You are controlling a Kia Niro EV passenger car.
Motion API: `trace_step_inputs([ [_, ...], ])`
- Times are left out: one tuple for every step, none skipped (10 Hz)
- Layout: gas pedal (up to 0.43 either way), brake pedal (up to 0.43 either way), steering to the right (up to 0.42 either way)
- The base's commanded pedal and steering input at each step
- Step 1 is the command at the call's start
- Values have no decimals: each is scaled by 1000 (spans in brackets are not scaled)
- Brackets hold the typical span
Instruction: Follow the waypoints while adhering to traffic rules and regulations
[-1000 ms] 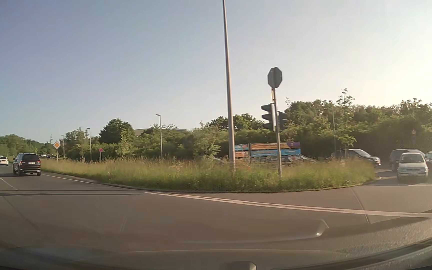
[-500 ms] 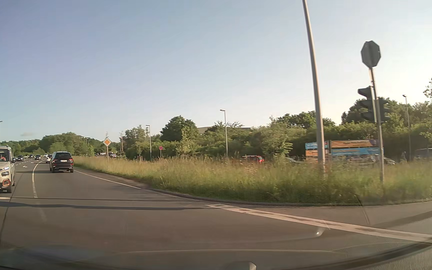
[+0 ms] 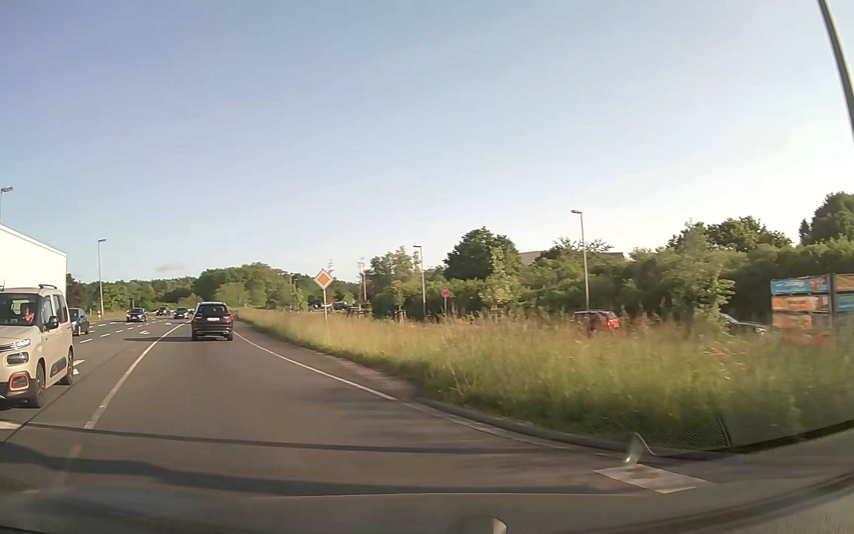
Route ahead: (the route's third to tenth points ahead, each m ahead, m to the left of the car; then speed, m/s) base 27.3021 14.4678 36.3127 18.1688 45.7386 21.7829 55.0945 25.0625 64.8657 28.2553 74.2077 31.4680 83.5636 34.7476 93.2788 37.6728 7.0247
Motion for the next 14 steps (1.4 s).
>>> trace_step_inputs([
  [197, 0, -259],
  [220, 0, -245],
  [220, 0, -229],
  [228, 0, -214],
  [240, 0, -198],
  [260, 0, -178],
  [268, 0, -161],
  [268, 0, -144],
  [268, 0, -125],
  [268, 0, -109],
  [268, 0, -93],
  [268, 0, -74],
  [268, 0, -61],
  [268, 0, -43],
])
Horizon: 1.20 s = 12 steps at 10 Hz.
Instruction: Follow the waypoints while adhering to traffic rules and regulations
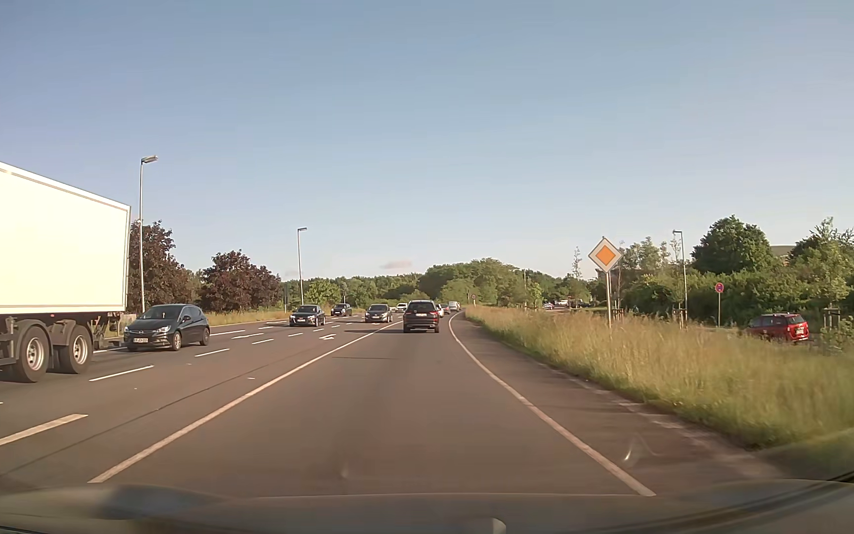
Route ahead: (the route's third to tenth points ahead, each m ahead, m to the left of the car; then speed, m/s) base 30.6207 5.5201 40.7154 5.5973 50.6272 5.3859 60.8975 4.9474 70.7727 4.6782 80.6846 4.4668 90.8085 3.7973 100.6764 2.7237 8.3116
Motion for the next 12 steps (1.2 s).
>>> trace_step_inputs([
  [268, 0, -27],
  [280, 0, -18],
  [287, 0, -6],
  [287, 0, -1],
  [287, 0, -1],
  [287, 0, -1],
  [287, 0, -1],
  [287, 0, -1],
  [287, 0, -1],
  [287, 0, 0],
  [287, 0, -1],
  [287, 0, -1],
])
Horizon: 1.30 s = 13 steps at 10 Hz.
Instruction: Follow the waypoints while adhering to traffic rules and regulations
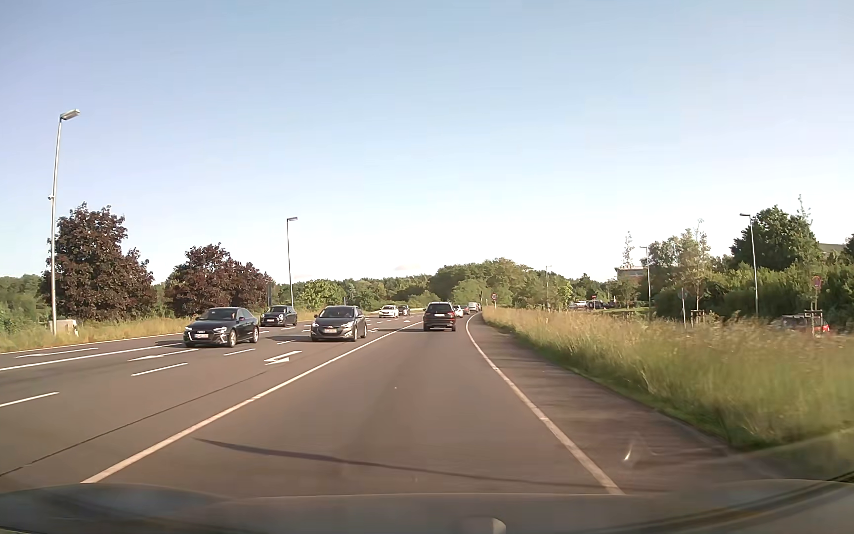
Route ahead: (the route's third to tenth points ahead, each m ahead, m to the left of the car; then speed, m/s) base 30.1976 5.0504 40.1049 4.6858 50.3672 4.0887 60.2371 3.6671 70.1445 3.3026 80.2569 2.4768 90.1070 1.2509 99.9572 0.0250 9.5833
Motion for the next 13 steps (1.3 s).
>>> trace_step_inputs([
  [287, 0, 0],
  [287, 0, 1],
  [287, 0, 4],
  [287, 0, 5],
  [287, 0, 5],
  [287, 0, 6],
  [287, 0, 5],
  [287, 0, 5],
  [287, 0, 4],
  [287, 0, 4],
  [287, 0, 4],
  [287, 0, 4],
  [287, 0, 4],
])
